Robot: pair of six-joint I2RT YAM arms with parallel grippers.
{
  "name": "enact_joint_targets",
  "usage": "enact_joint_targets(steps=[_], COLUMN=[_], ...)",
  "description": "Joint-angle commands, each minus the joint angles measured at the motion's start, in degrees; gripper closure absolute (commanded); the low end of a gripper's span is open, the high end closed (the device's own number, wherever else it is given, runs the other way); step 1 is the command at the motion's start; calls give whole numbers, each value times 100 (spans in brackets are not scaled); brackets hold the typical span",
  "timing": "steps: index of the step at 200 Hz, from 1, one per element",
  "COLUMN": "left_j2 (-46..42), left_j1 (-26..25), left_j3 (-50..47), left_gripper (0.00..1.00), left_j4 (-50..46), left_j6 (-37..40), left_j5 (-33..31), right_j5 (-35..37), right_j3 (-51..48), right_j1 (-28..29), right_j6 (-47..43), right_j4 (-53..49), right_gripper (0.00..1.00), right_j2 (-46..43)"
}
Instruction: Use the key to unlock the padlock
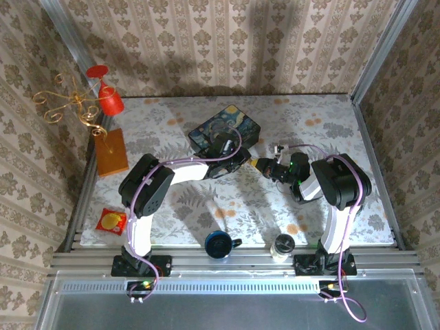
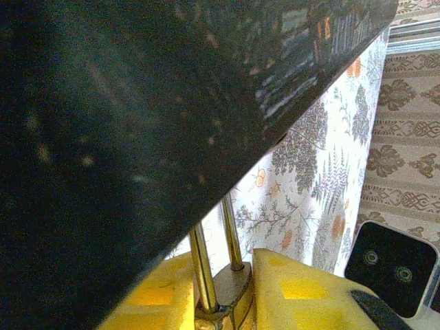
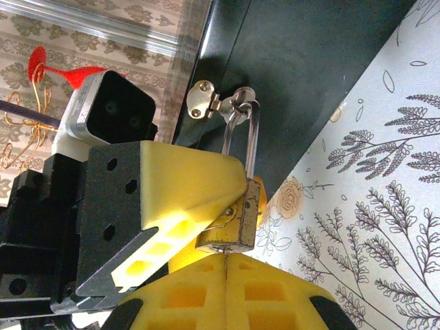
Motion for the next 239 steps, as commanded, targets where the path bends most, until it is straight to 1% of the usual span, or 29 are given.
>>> enact_joint_targets(steps=[1, 45, 86, 93, 101, 107, 165, 172, 194, 211, 221, 239], left_j2=[-192, -157, -51, -29, -11, -3, 115, 138, 130, 65, 20, -16], left_j1=[-101, -97, -101, -100, -94, -96, -110, -123, -134, -121, -111, -78], left_j3=[-70, -123, -244, -258, -263, -267, -307, -312, -339, -383, -418, -483], left_gripper=[78, 79, 80, 83, 84, 87, 89, 91, 92, 92, 95, 97], left_j4=[218, 339, 681, 738, 791, 844, 1104, 1154, 1172, 1094, 1053, 1070], left_j6=[49, 37, -57, -82, -110, -120, -311, -342, -330, -307, -293, -270], left_j5=[317, 317, 344, 357, 361, 378, 497, 517, 466, 335, 240, 135], right_j5=[264, 494, 738, 759, 766, 766, 853, 881, 939, 956, 1003, 1082], right_j3=[99, 144, 196, 206, 219, 230, 362, 372, 399, 352, 306, 229], right_j1=[30, 38, 79, 89, 93, 99, 155, 155, 159, 162, 165, 170], right_j6=[25, 58, 403, 465, 548, 613, 765, 768, 740, 593, 447, 124], right_j4=[46, -155, -61, -12, 84, 171, 237, 224, 72, -234, -512, -1066], right_gripper=[100, 100, 100, 100, 100, 100, 100, 100, 100, 91, 85, 78], right_j2=[-53, -143, -166, -159, -140, -114, -173, -186, -220, -355, -484, -810])
